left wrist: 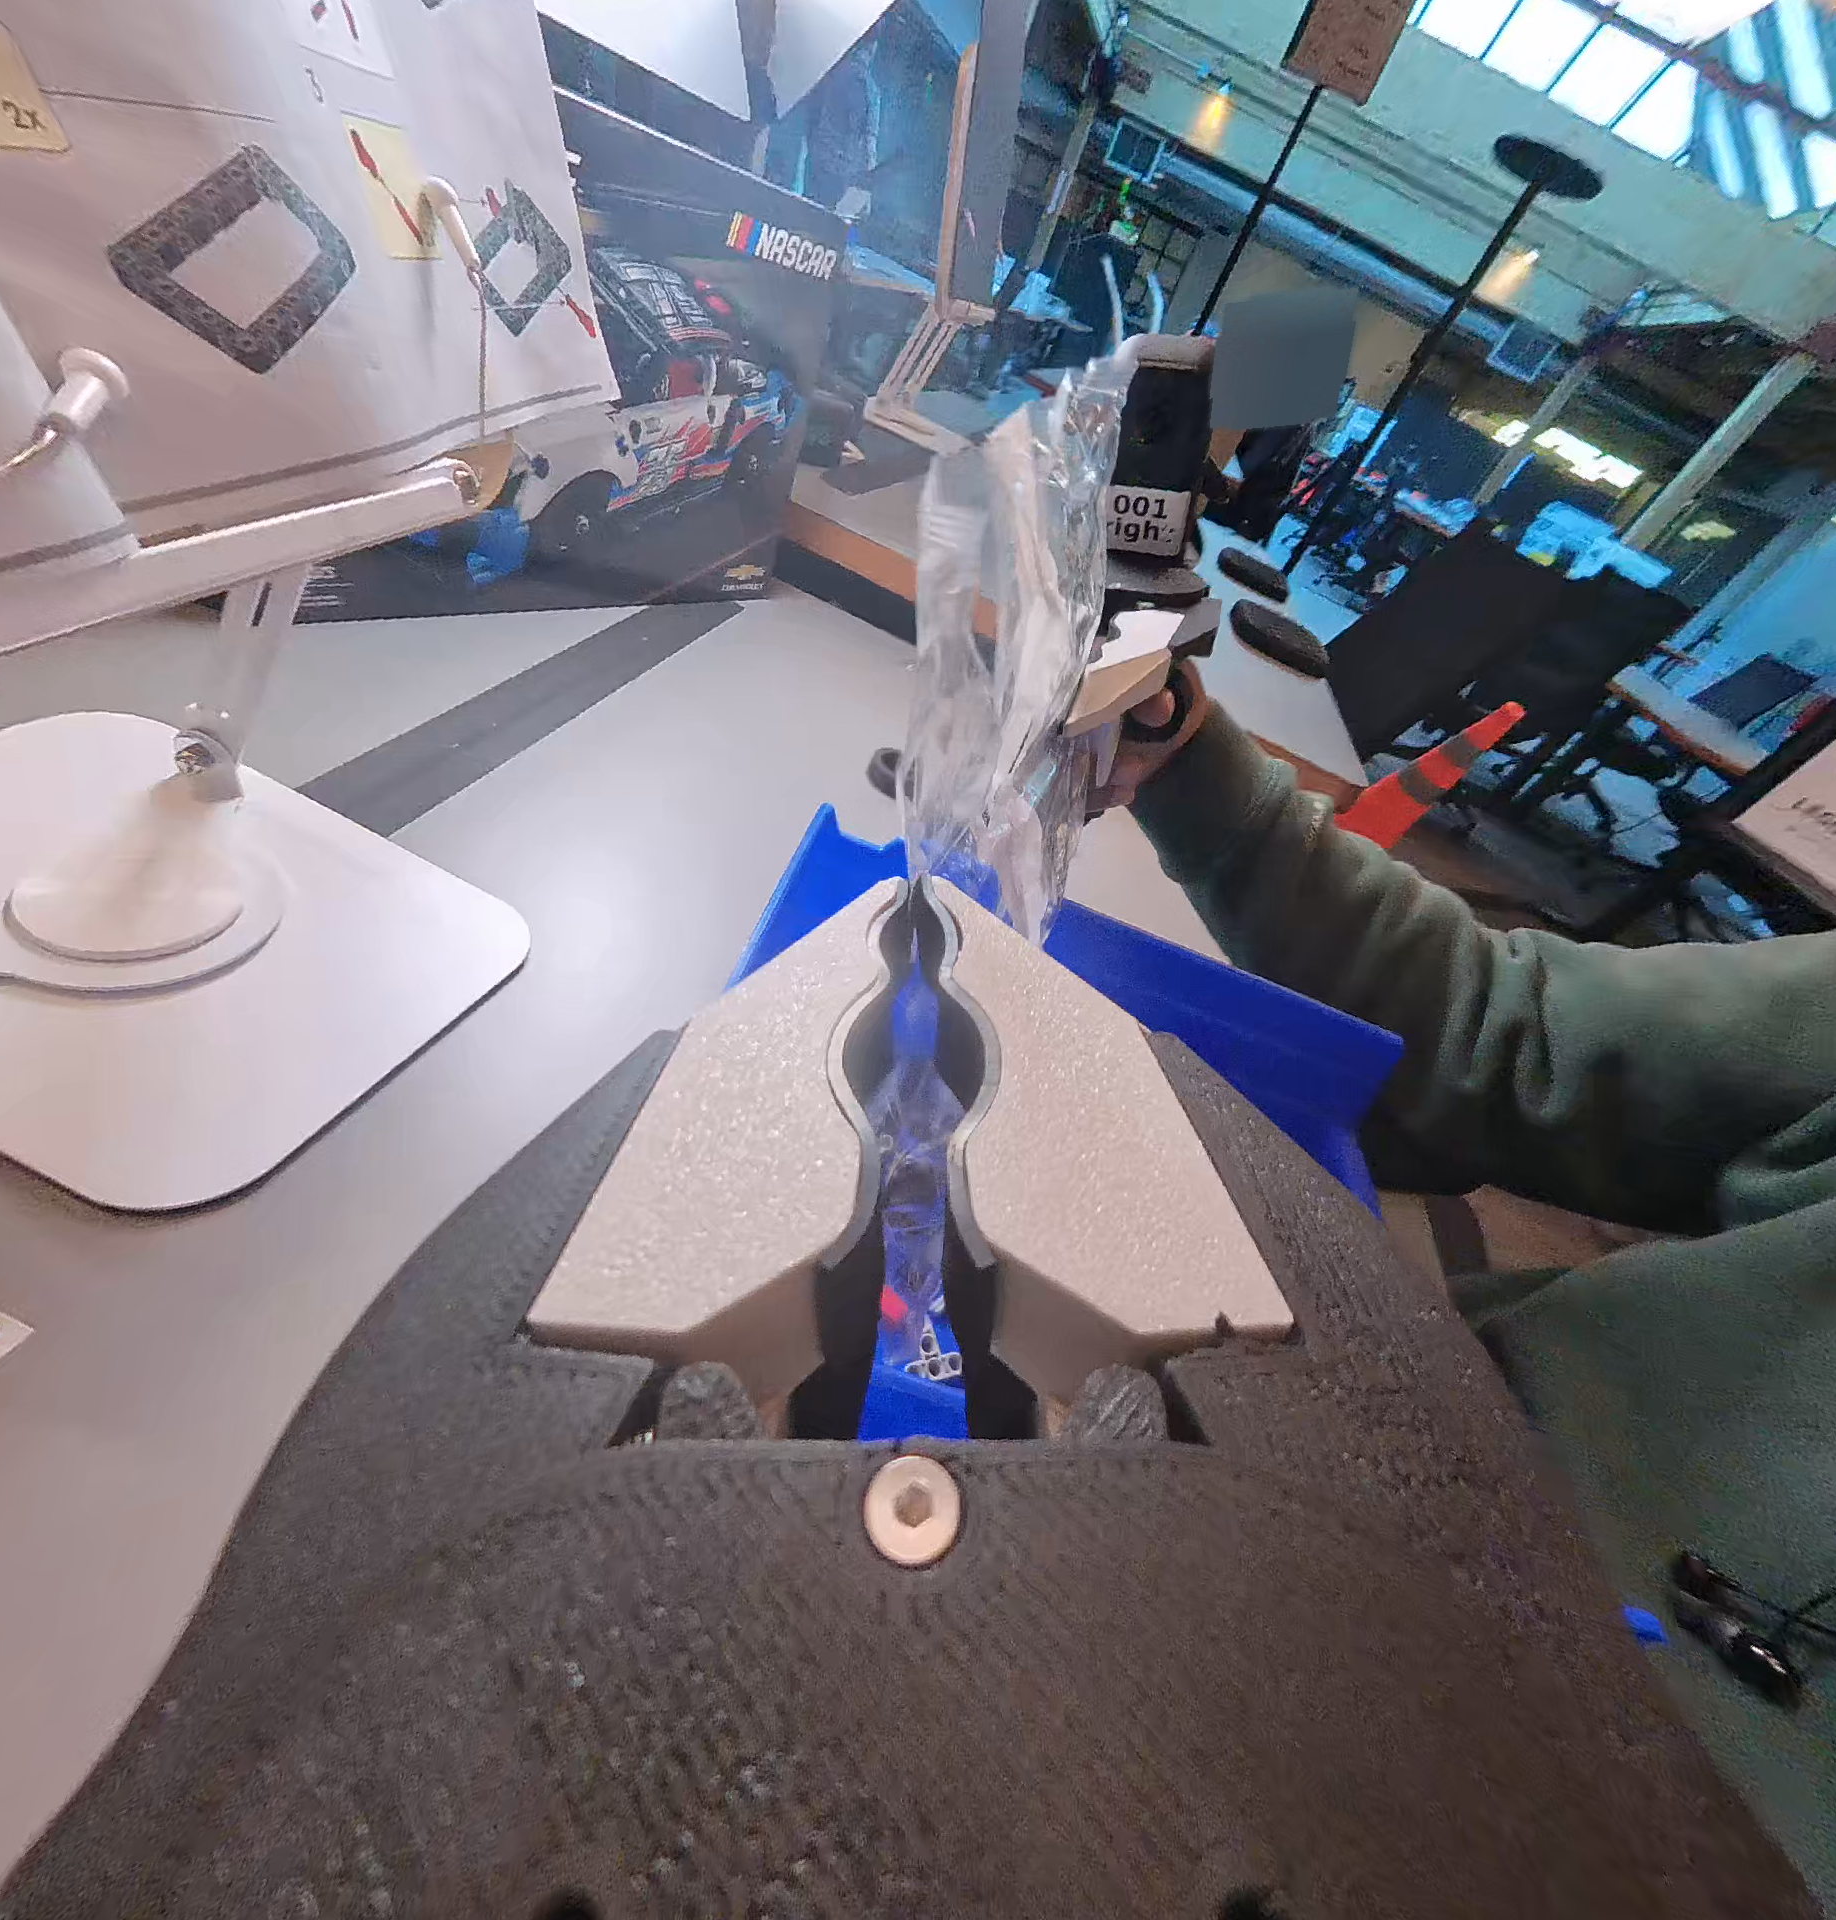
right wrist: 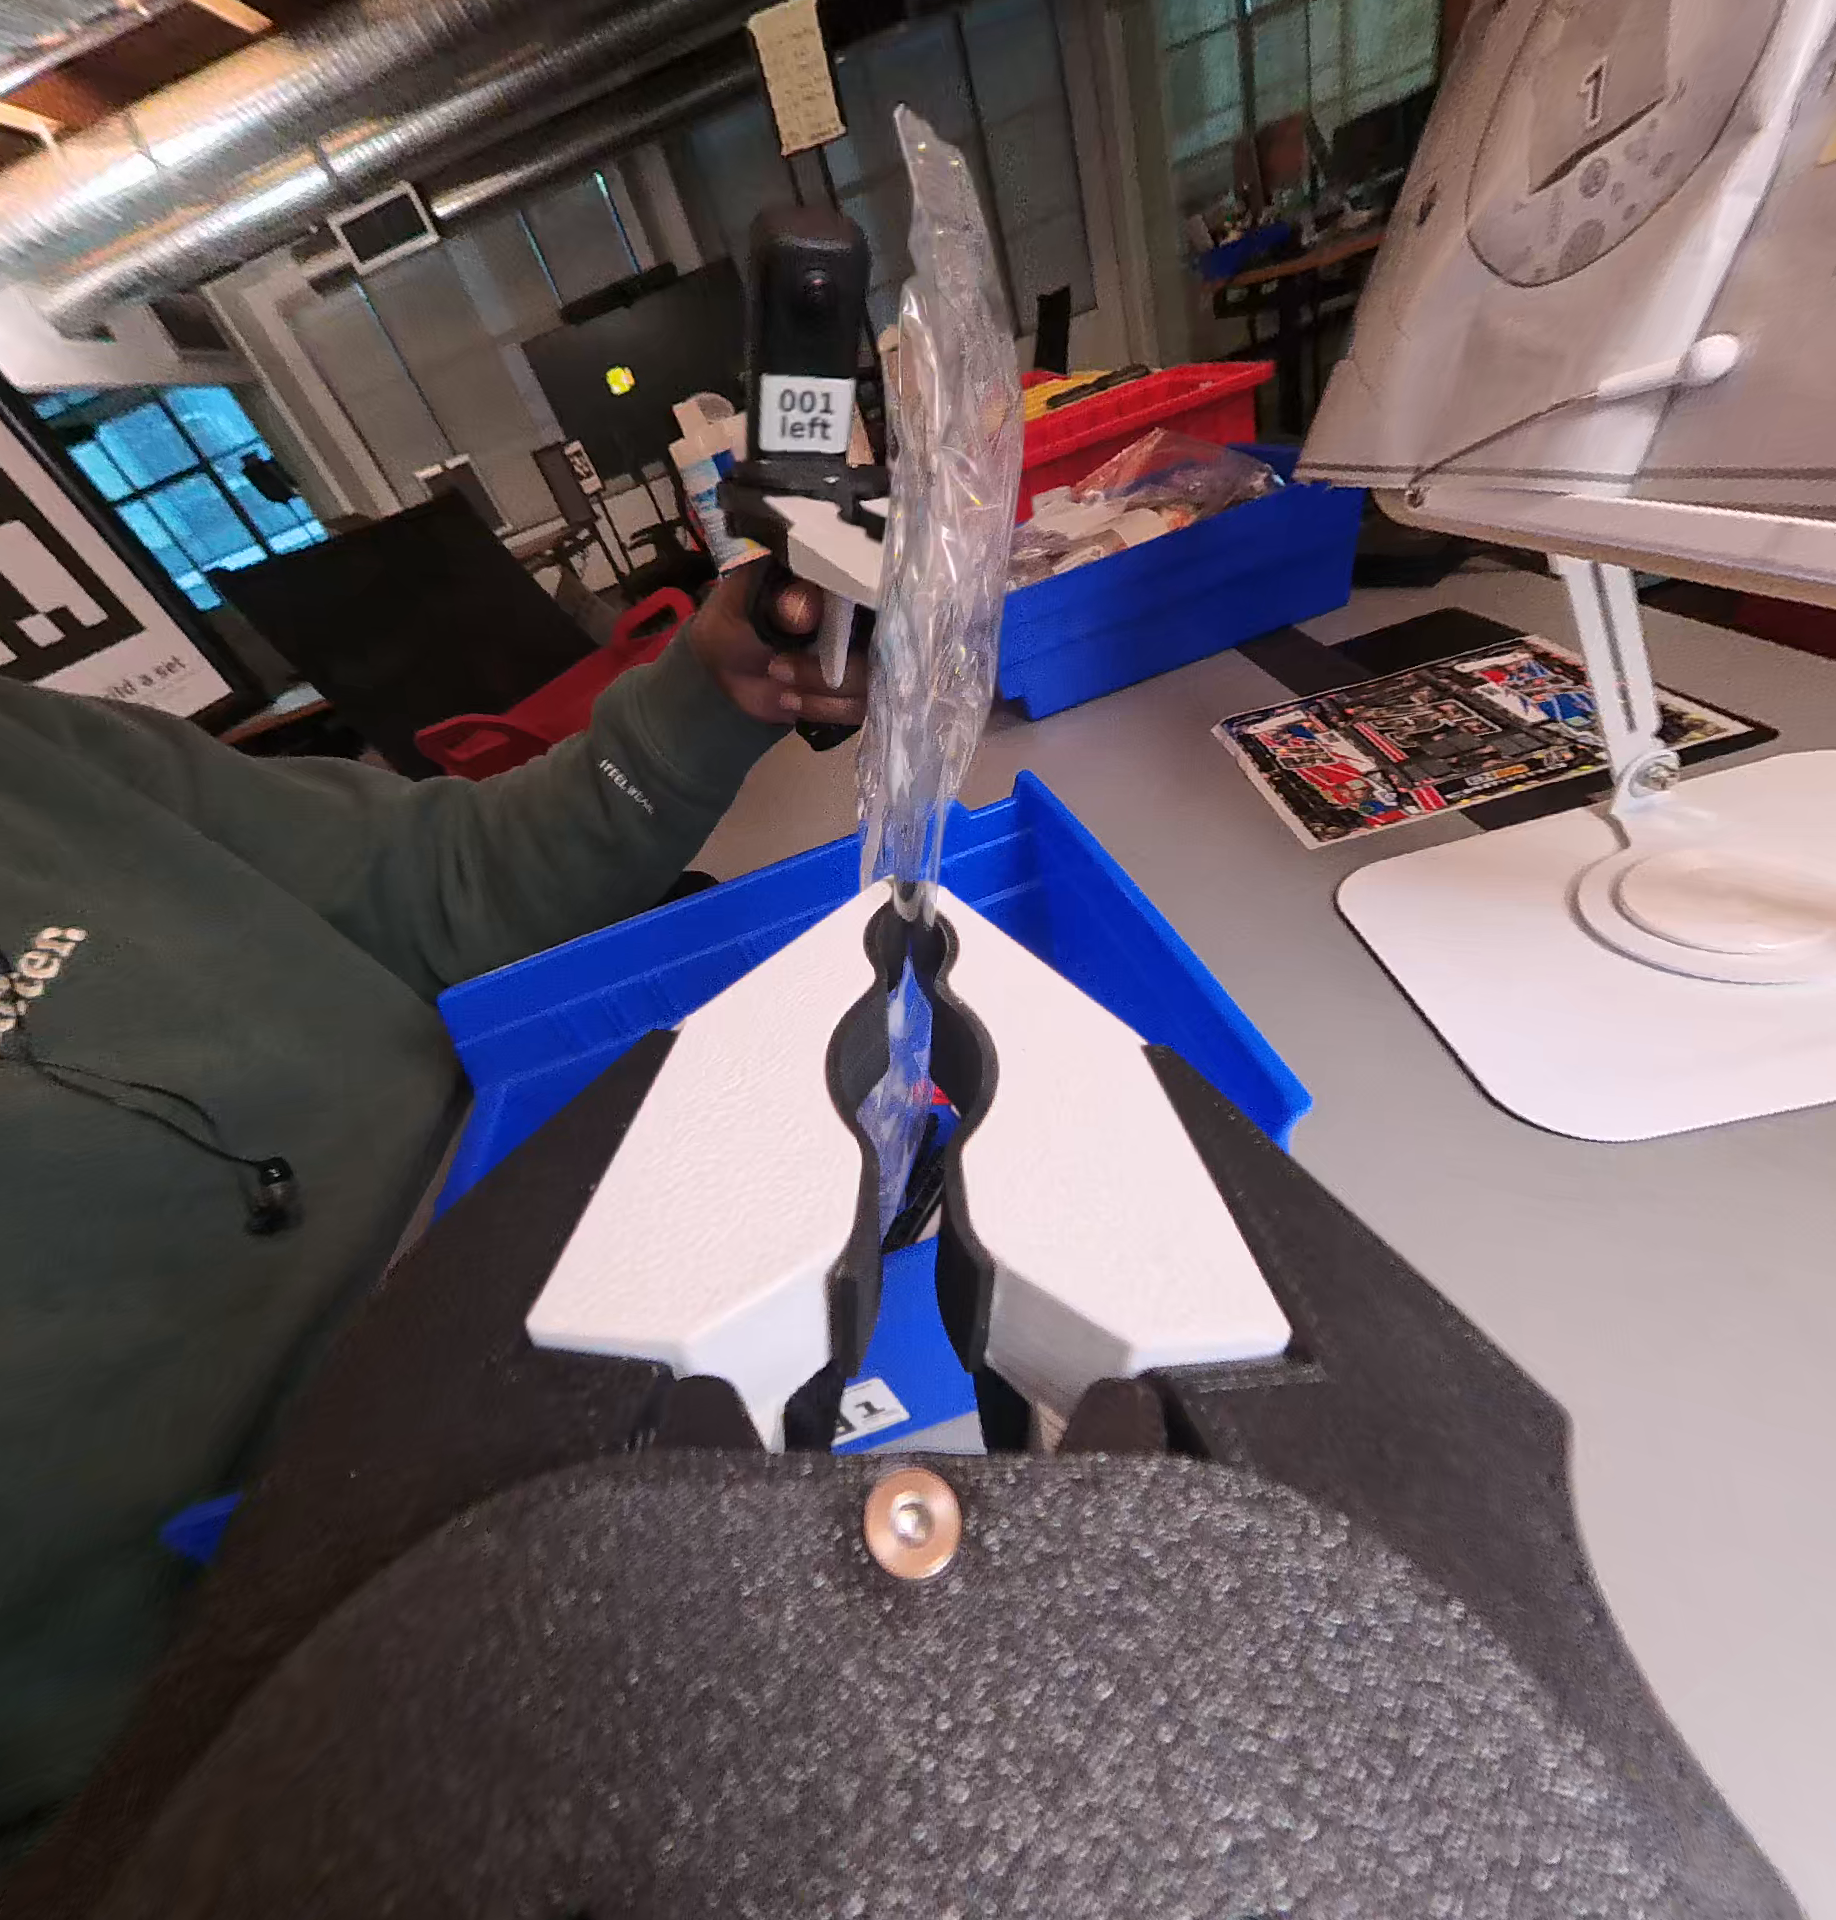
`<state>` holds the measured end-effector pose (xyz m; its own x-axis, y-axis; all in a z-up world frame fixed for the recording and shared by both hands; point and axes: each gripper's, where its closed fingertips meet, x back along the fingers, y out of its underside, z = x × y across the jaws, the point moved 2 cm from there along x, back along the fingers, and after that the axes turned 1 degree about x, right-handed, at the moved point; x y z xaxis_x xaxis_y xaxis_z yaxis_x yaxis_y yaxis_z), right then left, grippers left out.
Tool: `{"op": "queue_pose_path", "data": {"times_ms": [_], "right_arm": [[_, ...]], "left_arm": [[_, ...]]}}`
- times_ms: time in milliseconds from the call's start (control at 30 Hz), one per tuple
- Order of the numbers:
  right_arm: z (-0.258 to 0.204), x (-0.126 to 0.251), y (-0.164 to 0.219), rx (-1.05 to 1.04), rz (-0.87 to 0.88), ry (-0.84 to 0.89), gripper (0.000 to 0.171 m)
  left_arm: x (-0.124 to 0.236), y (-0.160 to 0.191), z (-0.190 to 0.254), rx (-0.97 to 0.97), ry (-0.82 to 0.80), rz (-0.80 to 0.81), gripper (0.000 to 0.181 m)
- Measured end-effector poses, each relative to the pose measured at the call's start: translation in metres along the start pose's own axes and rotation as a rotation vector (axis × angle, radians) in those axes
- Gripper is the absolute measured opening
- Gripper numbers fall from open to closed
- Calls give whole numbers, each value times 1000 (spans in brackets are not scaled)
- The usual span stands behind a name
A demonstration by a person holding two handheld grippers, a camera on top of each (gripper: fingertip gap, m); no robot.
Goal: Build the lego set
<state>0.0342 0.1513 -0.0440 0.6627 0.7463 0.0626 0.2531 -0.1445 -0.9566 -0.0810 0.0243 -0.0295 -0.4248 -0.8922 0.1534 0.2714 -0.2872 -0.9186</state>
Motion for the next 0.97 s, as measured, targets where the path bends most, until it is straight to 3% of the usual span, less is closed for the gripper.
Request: {"op": "queue_pose_path", "data": {"times_ms": [100,200,267,433,567,667,867,967], "right_arm": [[-8,2,-6,29,-34,5,0],[-8,35,-25,4,-16,73,0],[-8,71,-45,-2,21,157,0],[16,192,-72,-154,111,462,0],[68,282,-33,-396,100,713,0],[113,323,8,-578,149,792,0],[191,343,83,-758,-9,941,0],[212,348,107,-764,-213,1050,5]], "left_arm": [[3,0,3,26,35,7,0],[9,-13,7,7,7,74,35],[16,-23,11,-20,-5,107,44],[20,-28,16,-69,-41,95,45],[12,-20,26,-67,-18,47,44],[12,-12,32,-95,-33,10,44],[35,29,33,-96,-141,-96,41],[52,55,31,-49,-180,-115,39]]}}
